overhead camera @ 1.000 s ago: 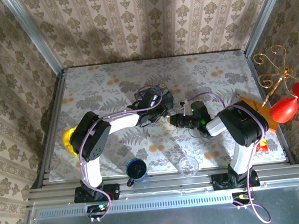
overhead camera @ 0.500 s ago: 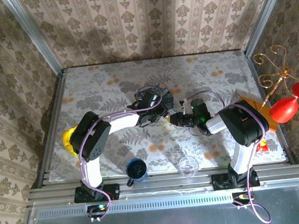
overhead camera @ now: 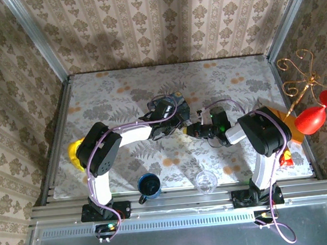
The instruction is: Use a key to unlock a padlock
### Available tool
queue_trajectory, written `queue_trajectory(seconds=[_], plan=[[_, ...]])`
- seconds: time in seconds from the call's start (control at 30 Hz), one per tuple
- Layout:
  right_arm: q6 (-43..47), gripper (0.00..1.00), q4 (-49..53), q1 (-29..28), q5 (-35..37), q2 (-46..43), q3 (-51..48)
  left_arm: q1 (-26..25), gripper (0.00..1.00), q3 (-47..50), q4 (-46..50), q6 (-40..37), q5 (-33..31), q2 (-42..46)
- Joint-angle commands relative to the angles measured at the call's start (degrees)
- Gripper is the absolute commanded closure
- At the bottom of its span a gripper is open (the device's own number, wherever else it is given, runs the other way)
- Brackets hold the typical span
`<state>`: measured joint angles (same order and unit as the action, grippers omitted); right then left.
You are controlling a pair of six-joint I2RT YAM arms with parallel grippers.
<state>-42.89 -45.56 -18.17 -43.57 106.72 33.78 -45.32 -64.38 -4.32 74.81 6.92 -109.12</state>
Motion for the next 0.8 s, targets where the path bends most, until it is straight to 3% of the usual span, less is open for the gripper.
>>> queue_trajectory(seconds=[0.0,0.47,0.77], plan=[[-2.63,1.0,-7.91,0.58,-5.97,1.34,3.1,-0.89,1.0,1.47,-3.04,-0.71,3.69,1.94],[-7.79,1.0,-18.39,2.39,-10.74,6.52,6.33,-1.69,1.0,2.16,-3.42,0.35,6.44,2.21],[-4.01,1.0,-10.89,2.02,-3.2,3.82,6.5,-2.4,1.0,2.4,-2.93,1.97,7.05,2.27]])
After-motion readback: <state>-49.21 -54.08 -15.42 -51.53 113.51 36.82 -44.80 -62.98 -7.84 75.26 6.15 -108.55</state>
